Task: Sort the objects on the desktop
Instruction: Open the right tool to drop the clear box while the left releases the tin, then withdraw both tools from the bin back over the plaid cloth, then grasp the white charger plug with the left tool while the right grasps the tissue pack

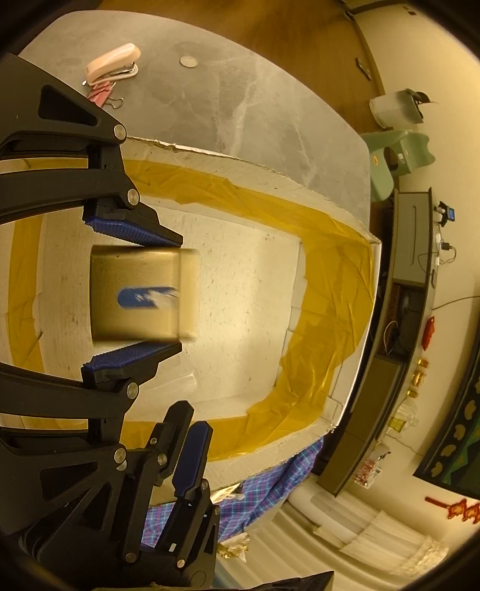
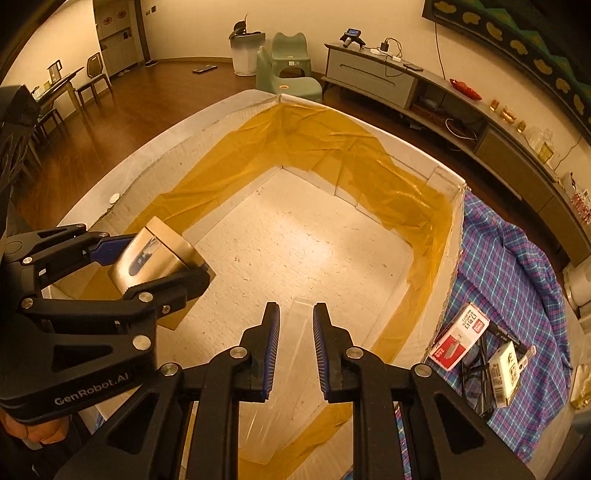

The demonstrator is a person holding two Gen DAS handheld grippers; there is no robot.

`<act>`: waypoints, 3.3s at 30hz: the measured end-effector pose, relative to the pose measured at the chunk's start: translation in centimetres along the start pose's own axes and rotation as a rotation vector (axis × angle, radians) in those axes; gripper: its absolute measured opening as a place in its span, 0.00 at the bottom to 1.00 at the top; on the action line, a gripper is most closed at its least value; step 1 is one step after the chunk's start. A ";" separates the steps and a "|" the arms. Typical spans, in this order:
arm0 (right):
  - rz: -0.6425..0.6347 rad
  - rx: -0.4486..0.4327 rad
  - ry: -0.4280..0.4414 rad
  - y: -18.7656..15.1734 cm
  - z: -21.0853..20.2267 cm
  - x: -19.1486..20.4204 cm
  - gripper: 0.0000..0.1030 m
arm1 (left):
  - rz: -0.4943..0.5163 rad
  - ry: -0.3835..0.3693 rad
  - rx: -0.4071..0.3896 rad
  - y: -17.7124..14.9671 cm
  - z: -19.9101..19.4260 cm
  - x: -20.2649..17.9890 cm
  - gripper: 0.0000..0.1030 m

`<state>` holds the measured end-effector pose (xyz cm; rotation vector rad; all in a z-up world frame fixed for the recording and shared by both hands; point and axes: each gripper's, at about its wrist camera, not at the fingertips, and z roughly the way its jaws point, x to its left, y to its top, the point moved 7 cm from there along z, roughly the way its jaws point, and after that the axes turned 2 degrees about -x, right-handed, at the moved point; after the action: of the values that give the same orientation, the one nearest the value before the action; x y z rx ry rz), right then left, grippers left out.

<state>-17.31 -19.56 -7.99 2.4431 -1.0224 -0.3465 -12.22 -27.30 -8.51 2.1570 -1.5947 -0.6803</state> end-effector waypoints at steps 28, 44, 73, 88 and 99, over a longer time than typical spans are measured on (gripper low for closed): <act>-0.004 -0.025 -0.001 -2.0 -2.7 -1.1 0.50 | 0.004 -0.002 -0.024 -1.6 -3.5 -1.6 0.52; -0.021 -0.147 0.021 -3.6 -8.2 -1.5 0.57 | 0.068 0.052 -0.055 -2.7 -8.5 -4.2 0.52; 0.377 -0.343 0.128 -12.2 -13.8 -19.2 0.58 | 0.258 -0.069 0.012 -6.8 -5.9 -21.1 0.52; 0.684 -0.168 0.157 -16.6 -2.7 -29.4 0.59 | 0.287 -0.069 0.115 -5.1 7.0 -27.4 0.52; 0.100 -0.057 -0.037 -11.2 1.4 -27.7 0.72 | 0.263 -0.087 0.120 -4.6 11.0 -27.2 0.59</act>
<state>-30.20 6.83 -13.46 2.3331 -1.1295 -0.3831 -21.59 -0.03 -15.73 1.9693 -1.9666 -0.6156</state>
